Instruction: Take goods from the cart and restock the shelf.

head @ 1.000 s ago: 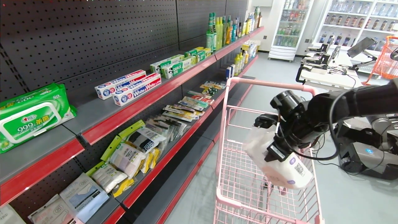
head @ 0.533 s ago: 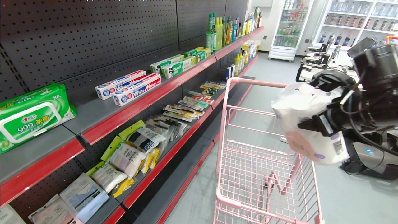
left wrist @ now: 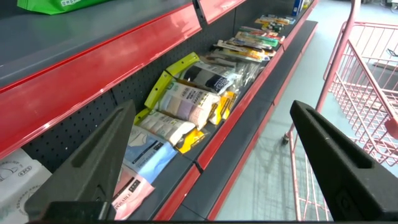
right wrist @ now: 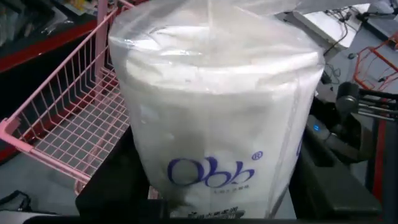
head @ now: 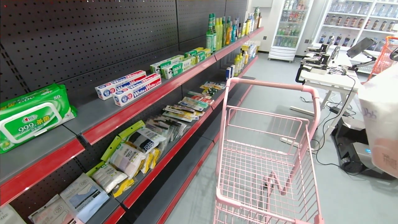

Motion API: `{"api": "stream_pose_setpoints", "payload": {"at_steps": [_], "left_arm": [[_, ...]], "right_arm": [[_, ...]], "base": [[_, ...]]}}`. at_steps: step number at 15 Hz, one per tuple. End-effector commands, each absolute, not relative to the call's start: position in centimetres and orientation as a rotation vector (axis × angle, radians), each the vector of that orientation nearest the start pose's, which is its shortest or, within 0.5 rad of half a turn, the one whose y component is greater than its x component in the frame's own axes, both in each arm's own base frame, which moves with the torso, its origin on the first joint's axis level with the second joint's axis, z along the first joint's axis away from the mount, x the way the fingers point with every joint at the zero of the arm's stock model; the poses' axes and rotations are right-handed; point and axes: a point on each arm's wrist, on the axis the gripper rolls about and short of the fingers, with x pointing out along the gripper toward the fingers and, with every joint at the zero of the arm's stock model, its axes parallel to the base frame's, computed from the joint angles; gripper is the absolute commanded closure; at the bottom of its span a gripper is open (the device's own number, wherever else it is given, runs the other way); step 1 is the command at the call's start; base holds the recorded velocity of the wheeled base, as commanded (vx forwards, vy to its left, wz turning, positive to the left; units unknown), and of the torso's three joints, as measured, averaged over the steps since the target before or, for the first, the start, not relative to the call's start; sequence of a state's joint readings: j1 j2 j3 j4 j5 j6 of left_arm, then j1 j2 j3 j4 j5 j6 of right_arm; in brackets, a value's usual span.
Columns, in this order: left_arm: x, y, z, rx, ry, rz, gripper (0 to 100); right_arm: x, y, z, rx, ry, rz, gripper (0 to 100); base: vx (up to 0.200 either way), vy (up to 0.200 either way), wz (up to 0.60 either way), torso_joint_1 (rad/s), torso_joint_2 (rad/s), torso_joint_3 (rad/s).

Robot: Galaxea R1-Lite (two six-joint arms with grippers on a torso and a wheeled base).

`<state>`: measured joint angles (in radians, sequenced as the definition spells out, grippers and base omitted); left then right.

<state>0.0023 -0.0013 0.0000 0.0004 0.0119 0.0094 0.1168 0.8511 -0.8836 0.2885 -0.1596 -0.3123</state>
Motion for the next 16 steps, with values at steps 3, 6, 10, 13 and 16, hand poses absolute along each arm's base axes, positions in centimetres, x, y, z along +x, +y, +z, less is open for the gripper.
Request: {"api": "stream_pose_setpoints", "payload": {"at_steps": [3, 6, 10, 13, 16], "left_arm": [[-2.3, 0.0, 7.5, 0.009, 0.002, 0.015, 0], [-2.3, 0.0, 7.6, 0.009, -0.001, 0.015, 0], [-2.3, 0.0, 7.5, 0.009, 0.0, 0.015, 0], [-2.3, 0.0, 7.5, 0.009, 0.0, 0.015, 0], [-2.3, 0.0, 7.6, 0.012, -0.001, 0.014, 0]], "right_arm": [[0.7, -0.4, 25.0, -0.344, 0.136, -0.101, 100], [-0.3, -0.5, 23.7, -0.361, 0.132, -0.116, 100], [-1.0, -0.5, 22.9, -0.406, 0.119, -0.119, 100], [-0.6, -0.5, 23.0, -0.412, 0.134, -0.112, 100], [0.1, -0.4, 23.0, -0.422, 0.159, -0.101, 100]], "base": [[0.0, 0.0, 0.0, 0.0, 0.0, 0.0], [0.0, 0.0, 0.0, 0.0, 0.0, 0.0], [0.0, 0.0, 0.0, 0.132, -0.31, -0.168], [0.0, 0.0, 0.0, 0.25, -0.55, -0.3], [0.0, 0.0, 0.0, 0.198, -0.42, -0.23]]}}
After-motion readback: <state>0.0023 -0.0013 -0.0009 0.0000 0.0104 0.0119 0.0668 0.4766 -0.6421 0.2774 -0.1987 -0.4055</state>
